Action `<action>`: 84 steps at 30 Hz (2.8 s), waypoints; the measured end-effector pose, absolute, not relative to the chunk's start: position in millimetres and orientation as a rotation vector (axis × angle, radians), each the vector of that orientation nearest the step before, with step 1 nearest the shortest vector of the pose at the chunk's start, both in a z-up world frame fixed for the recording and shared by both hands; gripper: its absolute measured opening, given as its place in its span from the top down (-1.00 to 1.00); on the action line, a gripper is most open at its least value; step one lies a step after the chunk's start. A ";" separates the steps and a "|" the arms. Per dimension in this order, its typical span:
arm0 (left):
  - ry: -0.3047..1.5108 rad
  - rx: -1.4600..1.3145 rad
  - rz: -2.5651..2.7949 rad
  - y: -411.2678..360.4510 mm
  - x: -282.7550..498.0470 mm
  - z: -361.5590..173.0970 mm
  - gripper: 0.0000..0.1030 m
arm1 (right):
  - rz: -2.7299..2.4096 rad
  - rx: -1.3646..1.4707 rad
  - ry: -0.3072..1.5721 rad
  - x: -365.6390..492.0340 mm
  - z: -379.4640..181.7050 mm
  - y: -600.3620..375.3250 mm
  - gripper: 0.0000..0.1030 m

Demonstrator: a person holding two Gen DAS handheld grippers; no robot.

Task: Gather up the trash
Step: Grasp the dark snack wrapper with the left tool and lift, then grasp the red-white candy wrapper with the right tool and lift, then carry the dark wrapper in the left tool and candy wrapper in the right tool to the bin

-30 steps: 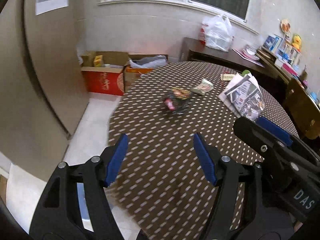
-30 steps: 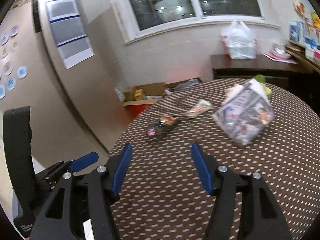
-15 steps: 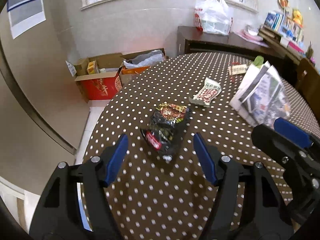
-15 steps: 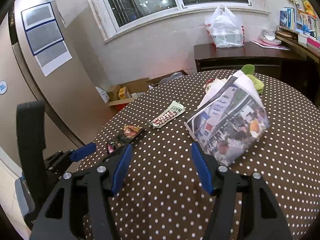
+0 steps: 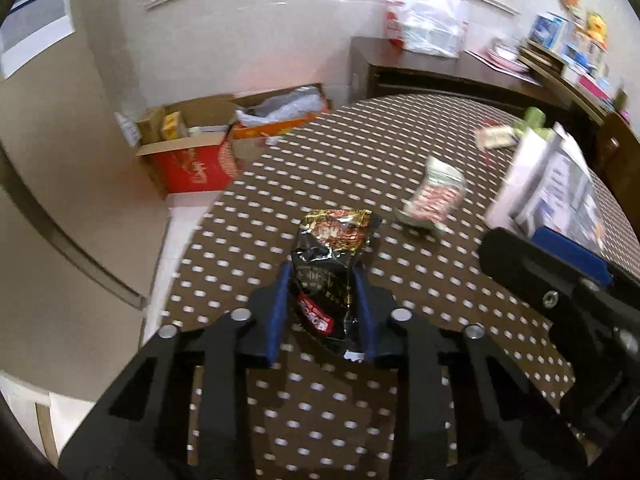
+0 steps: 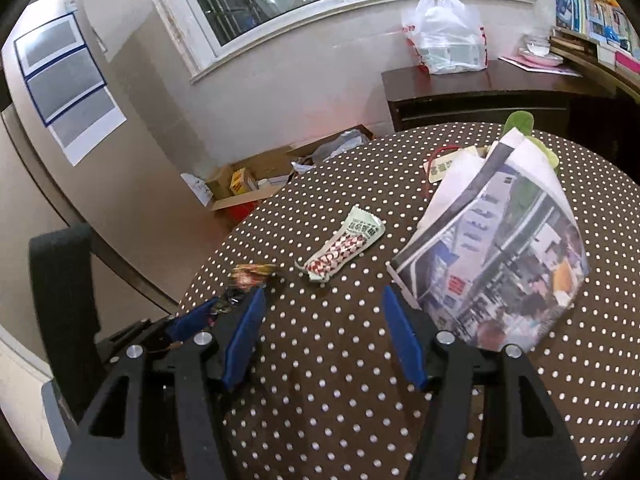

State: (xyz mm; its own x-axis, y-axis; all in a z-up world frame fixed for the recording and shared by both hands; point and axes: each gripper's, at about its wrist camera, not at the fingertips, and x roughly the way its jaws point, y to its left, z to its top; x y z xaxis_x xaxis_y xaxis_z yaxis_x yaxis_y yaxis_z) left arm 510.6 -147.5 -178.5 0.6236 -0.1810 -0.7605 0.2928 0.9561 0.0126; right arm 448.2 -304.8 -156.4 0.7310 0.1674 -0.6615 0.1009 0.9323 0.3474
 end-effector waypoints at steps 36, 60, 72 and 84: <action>0.862 -0.057 -0.219 -90.1 541.8 -167.7 0.48 | -0.037 0.277 0.861 518.9 -181.7 -274.2 0.81; 0.784 -0.189 0.025 103.4 364.5 -157.7 0.48 | 0.436 0.150 0.820 367.6 -128.5 -69.7 0.81; 0.866 -0.289 0.224 202.3 303.4 -213.8 0.48 | 0.594 0.054 0.905 328.9 -176.1 45.0 0.81; 0.910 -0.326 0.346 245.7 295.5 -248.8 0.48 | 0.631 0.052 0.968 339.0 -222.1 108.6 0.65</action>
